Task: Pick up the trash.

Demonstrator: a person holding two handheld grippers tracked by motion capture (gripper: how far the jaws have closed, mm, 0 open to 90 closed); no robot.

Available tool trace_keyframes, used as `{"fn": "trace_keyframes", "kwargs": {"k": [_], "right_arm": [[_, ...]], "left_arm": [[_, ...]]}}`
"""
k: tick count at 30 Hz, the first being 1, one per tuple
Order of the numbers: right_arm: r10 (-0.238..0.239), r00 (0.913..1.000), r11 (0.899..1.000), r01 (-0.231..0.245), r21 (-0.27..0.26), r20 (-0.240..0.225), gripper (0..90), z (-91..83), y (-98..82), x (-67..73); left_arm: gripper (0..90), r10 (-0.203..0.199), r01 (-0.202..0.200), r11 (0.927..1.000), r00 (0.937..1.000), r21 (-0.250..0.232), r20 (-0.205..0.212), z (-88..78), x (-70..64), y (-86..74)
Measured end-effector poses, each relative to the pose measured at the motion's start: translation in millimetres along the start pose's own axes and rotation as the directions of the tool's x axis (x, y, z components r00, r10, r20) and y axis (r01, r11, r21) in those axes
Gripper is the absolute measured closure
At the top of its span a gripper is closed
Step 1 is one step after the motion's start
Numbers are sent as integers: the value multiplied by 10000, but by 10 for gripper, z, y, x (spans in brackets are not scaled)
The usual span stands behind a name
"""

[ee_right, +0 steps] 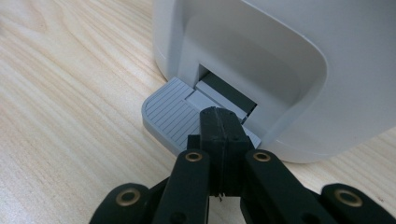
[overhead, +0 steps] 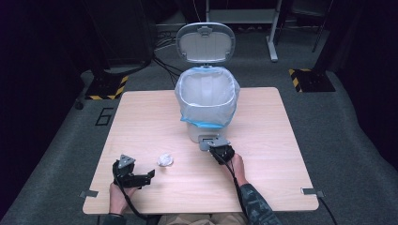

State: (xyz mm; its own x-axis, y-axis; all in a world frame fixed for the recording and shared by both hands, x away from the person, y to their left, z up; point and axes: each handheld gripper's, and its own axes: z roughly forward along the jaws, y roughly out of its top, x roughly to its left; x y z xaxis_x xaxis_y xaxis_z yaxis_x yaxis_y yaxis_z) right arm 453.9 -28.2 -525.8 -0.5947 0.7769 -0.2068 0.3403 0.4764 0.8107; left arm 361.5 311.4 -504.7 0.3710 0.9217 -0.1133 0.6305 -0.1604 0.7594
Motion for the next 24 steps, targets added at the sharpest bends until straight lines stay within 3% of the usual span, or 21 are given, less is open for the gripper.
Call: {"fn": "trace_keyframes", "kwargs": {"k": [2, 5, 12, 20, 24], "right_arm": [[-271, 9996, 9996, 270, 71, 90, 900, -4, -1, -7], [69, 10000, 10000, -70, -41, -39, 900, -1, 0, 8], [-79, 9999, 10000, 79, -6, 101, 900, 1, -1, 8], [67, 10000, 10000, -67, -55, 2, 900, -2, -1, 13], [-32, 10000, 10000, 32, -18, 6, 900, -4, -3, 6]], "left_arm": [[10, -136, 136, 9999, 9997, 11, 214, 46, -31, 38], [9, -201, 199, 9998, 9993, 91, 320, 117, -91, 75], [7, -510, 503, 9986, 9976, 159, 469, 317, -185, 139], [22, -144, 127, 9991, 9990, 408, 425, 530, -283, 221], [81, -111, 84, 9979, 9991, 638, 413, 639, -294, 246]]}}
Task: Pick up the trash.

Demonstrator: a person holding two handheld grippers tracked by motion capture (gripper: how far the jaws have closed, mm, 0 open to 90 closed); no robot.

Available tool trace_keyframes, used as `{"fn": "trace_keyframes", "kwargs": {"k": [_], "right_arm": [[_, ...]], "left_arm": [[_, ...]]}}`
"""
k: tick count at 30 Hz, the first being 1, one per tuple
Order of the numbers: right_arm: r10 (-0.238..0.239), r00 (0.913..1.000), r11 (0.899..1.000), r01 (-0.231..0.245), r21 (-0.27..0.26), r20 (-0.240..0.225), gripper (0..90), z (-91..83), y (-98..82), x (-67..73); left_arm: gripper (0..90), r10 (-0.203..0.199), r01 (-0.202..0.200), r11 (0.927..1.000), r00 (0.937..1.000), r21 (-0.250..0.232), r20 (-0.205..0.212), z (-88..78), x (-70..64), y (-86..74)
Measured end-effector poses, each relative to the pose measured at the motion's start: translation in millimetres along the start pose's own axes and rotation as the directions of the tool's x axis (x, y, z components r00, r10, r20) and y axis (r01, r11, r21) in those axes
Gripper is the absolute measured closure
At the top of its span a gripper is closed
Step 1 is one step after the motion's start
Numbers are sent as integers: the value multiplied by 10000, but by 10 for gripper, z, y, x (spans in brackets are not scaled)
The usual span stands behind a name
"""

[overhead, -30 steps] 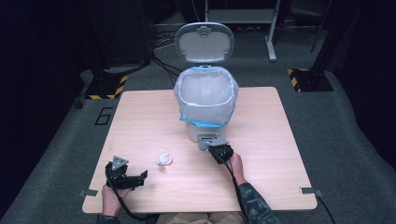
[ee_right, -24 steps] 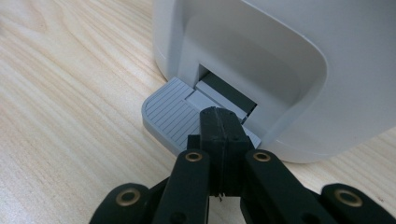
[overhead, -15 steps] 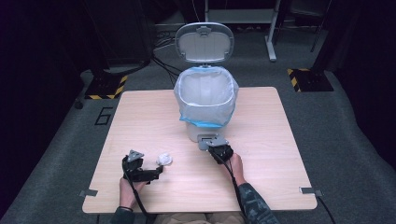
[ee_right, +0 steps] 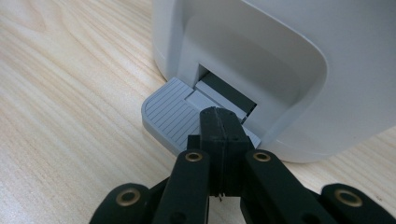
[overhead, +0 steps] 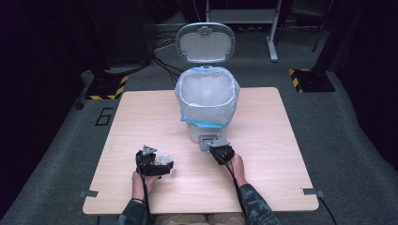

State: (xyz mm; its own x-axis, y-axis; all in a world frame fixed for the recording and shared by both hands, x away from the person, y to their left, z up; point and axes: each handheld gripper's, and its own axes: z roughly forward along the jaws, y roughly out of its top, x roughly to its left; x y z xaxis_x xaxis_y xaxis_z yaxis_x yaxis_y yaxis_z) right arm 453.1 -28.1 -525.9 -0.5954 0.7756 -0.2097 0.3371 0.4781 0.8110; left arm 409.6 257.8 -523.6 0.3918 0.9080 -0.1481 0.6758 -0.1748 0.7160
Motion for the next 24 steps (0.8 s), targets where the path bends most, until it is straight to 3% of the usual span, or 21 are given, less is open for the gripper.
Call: {"fn": "trace_keyframes", "kwargs": {"k": [4, 5, 6, 9, 10, 14, 18, 20, 24], "right_arm": [[73, 10000, 10000, -73, 5, -12, 900, 2, -1, -10], [105, 9999, 9999, -105, 3, 24, 900, 2, -2, 1], [118, 9999, 9999, -118, 17, 8, 900, 0, -2, -2], [60, 10000, 10000, -60, 6, 10, 900, 0, -3, -5], [-97, 9999, 10000, 97, 17, 30, 900, 0, -4, -11], [29, 10000, 10000, -29, -1, 3, 900, -3, -2, -1], [-20, 10000, 10000, 20, 8, 47, 900, -3, -8, -6], [5, 10000, 10000, -5, 5, 37, 900, -3, -9, -7], [-135, 9998, 9999, 135, -45, 136, 900, -8, -8, 8]], "left_arm": [[143, 43, -43, 10000, 9998, -18, -204, 20, -21, 27], [166, 295, -291, 9995, 9991, 139, -295, 20, -17, 39], [195, 280, -278, 9996, 9989, 70, -383, 28, -28, 44], [404, 535, -546, 9984, 9962, -137, -688, 24, -41, 41], [490, 514, -533, 9983, 9960, -241, -729, 26, -42, 37], [736, 582, -607, 9976, 9956, -319, -737, 21, -42, 24], [811, 627, -646, 9974, 9963, -316, -583, 11, -15, 20], [819, 809, -823, 9963, 9953, -245, -528, -9, -27, 40], [825, 675, -685, 9962, 9975, -530, -197, -107, -30, 76]]}}
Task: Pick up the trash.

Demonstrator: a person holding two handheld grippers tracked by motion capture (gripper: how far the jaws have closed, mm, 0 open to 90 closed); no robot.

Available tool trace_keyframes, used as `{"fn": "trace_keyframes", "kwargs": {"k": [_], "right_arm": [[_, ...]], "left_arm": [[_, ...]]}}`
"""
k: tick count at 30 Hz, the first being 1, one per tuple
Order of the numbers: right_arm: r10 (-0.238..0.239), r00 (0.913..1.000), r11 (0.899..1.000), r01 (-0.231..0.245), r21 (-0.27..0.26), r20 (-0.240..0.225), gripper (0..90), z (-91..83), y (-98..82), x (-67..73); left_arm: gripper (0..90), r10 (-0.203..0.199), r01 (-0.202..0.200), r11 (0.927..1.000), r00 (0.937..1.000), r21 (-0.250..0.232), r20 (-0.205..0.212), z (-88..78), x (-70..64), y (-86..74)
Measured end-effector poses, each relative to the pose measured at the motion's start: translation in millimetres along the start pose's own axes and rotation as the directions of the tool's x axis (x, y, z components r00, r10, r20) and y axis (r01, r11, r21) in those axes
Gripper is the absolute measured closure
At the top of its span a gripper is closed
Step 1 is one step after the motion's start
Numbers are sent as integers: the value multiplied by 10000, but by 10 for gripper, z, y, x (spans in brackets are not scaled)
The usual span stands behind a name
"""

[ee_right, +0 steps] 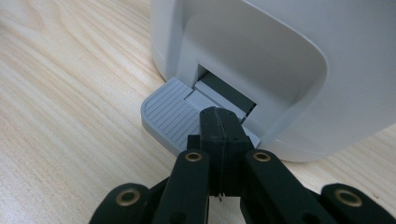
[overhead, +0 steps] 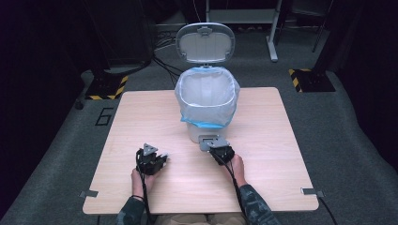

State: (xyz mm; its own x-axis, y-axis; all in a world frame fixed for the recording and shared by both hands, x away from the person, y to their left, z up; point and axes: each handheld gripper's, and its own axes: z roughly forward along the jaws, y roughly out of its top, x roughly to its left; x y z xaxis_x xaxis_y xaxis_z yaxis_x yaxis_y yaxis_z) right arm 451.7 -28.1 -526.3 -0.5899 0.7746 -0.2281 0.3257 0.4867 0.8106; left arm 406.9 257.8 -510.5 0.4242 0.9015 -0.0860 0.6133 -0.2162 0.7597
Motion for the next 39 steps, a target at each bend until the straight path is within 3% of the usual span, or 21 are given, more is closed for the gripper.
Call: {"fn": "trace_keyframes", "kwargs": {"k": [6, 8, 11, 14, 17, 20, 39], "right_arm": [[362, 9992, 9993, -361, 26, -192, 900, 1, -3, -20], [135, 9999, 9999, -135, 46, -85, 900, 2, -3, -17], [297, 9994, 9996, -297, 3, -181, 900, 2, -2, -21], [127, 9999, 9999, -127, 45, -91, 900, 2, -3, -21], [368, 9991, 9993, -366, 66, -228, 900, 1, -5, -39], [228, 9996, 9997, -227, 12, -169, 900, 2, -2, -21], [272, 9994, 9996, -271, 95, -195, 900, -1, -7, -39]], "left_arm": [[827, -51, 55, 9997, 9998, -237, 194, -152, 21, 101], [827, 44, -39, 9996, 9998, -295, 171, -200, 43, 136], [827, -67, 74, 9990, 9998, -433, 173, -248, 55, 135], [827, 75, -68, 9995, 9998, -321, 204, -270, 75, 167], [827, 13, 0, 9986, 9997, -535, 241, -310, 100, 193], [828, -26, 42, 9987, 9995, -512, 307, -323, 118, 226], [827, 914, -894, 9910, 9957, -998, 153, -524, 102, 658]]}}
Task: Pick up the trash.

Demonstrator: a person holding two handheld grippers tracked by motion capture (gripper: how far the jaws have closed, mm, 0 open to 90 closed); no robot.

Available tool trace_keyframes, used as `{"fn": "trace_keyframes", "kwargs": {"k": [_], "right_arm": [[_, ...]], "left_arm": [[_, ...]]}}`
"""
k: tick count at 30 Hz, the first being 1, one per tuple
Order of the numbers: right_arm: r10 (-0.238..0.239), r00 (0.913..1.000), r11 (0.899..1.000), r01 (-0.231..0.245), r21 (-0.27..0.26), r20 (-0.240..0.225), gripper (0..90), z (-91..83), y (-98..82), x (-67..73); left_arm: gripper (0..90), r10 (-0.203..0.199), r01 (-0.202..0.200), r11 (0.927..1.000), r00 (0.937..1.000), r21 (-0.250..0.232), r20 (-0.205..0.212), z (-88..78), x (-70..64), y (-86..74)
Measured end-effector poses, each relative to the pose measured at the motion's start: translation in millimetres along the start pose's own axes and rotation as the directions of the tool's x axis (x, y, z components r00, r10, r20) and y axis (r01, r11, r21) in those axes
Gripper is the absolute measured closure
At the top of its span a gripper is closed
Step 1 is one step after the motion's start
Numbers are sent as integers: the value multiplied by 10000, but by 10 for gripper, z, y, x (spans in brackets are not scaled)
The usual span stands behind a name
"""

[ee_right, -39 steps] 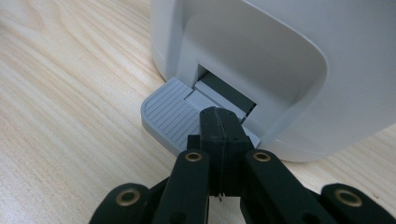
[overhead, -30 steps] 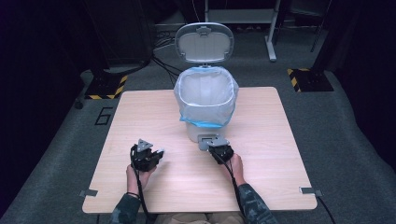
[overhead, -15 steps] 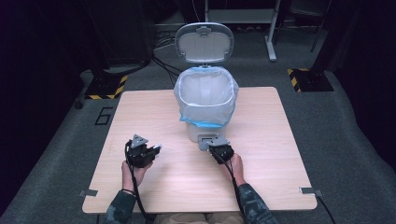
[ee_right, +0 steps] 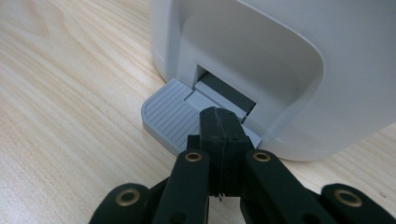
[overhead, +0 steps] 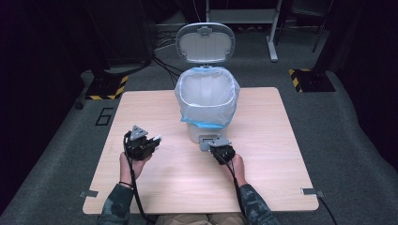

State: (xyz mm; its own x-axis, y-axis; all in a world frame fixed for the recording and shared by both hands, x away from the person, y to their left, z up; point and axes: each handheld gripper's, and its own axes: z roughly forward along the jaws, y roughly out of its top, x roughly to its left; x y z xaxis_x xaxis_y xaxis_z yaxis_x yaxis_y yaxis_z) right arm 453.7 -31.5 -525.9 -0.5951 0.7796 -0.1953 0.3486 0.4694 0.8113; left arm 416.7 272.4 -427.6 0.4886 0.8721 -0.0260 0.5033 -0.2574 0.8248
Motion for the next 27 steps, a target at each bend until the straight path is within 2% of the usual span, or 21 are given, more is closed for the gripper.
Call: {"fn": "trace_keyframes", "kwargs": {"k": [5, 14, 21, 25, 27], "right_arm": [[1, 10000, 10000, -1, -47, -21, 900, 1, 2, 8], [0, 10000, 10000, 0, -47, 23, 900, 2, 2, 13], [-15, 10000, 10000, 15, -54, -15, 900, 4, 2, 2], [52, 10000, 9999, -52, -94, -41, 900, 4, 4, 12], [-69, 10000, 10000, 70, -63, 11, 900, 4, 3, 9]], "left_arm": [[827, 238, -238, 9997, 9997, -67, -29, -16, -21, 125], [827, 617, -617, 9980, 9981, 120, 4, 9, -21, 264], [827, 755, -755, 9971, 9971, 37, -24, -10, -24, 383], [827, 665, -663, 9977, 9974, -110, 262, -24, -20, 451], [827, 692, -688, 9975, 9972, -149, 300, -31, -22, 487]]}}
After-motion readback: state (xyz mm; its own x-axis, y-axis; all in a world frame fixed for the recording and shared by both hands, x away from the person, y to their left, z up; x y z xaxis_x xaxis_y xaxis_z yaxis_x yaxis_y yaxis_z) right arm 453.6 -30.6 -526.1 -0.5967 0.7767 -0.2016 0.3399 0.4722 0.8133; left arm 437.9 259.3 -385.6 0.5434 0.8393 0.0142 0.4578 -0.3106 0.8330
